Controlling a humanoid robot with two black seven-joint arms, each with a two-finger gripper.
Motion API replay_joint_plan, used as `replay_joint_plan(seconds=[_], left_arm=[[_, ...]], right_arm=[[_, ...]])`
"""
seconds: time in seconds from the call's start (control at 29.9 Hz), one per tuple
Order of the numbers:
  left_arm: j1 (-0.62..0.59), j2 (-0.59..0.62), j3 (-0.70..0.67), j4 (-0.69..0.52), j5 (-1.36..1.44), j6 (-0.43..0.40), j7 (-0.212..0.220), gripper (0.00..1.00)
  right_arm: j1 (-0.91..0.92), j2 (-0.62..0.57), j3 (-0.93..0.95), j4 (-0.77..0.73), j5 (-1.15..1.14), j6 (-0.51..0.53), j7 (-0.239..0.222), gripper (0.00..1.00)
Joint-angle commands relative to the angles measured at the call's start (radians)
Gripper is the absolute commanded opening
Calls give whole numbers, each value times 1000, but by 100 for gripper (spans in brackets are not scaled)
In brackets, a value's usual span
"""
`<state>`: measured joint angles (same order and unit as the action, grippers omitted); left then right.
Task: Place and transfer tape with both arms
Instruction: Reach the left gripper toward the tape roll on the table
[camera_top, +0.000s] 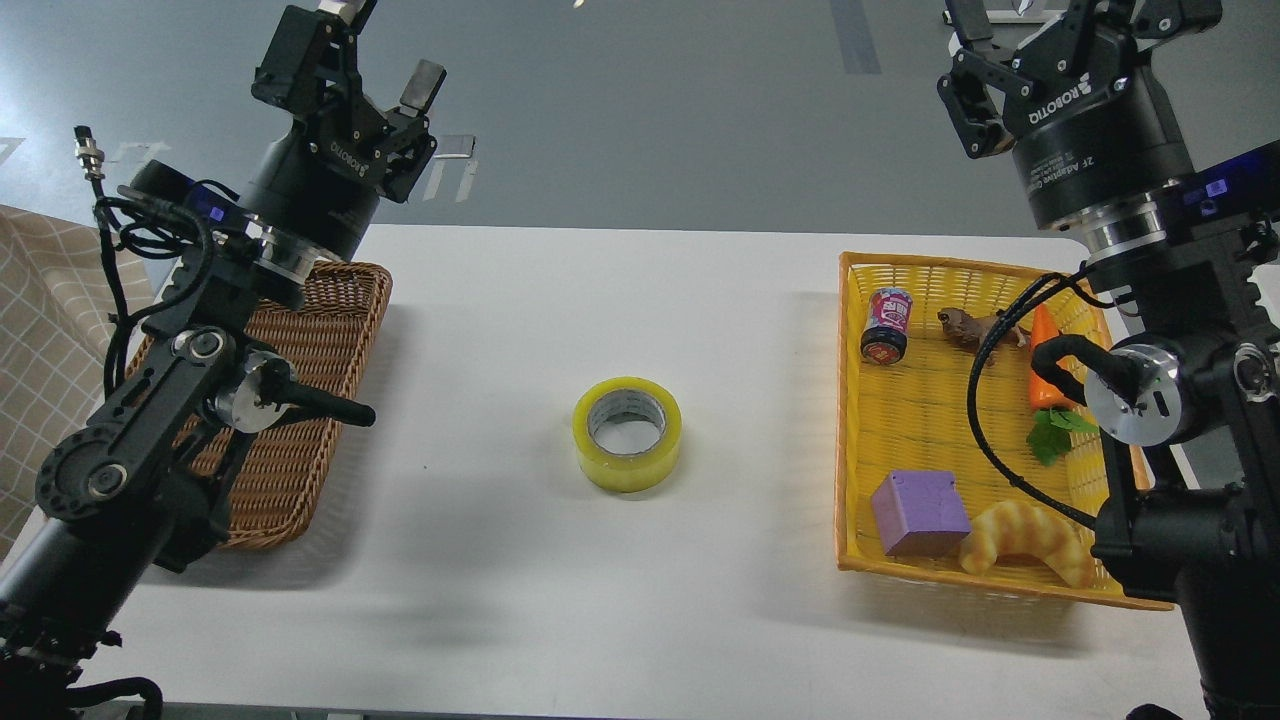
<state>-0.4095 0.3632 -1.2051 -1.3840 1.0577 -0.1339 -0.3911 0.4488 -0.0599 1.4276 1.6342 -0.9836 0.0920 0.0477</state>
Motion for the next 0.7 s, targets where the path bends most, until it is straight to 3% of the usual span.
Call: replay_joint_plan(seconds=[0.0, 0.03, 0.1, 0.17, 0.3, 0.37, 0.57, 0.67], left_arm=[[11, 32, 62, -7, 465, 121, -2, 98], [15, 39, 88, -12, 658, 196, 6, 98], [24, 52, 104, -16, 842, 253, 26, 98], [66, 71, 105, -32, 1124, 270, 110, 98], [126, 77, 111, -59, 1124, 264, 219, 98], [165, 80, 127, -58, 1124, 244, 305, 98], [179, 132, 295, -53, 1124, 234, 376, 98], [179, 120, 335, -55, 1124, 221, 449, 98]], right_arm=[[11, -1, -6, -11, -3, 0, -3, 100], [11, -1, -6, -22, -4, 0, -3, 100], [13, -1, -6, -33, -3, 0, -3, 100], [16, -1, -6, -69, -3, 0, -3, 100], [47, -3, -4, -114, -3, 0, -3, 100], [63, -2, -4, -140, -3, 0, -3, 100], [91, -1, -3, -182, 3, 0, -6, 100], [113, -3, -4, -182, 5, 3, -8, 100]])
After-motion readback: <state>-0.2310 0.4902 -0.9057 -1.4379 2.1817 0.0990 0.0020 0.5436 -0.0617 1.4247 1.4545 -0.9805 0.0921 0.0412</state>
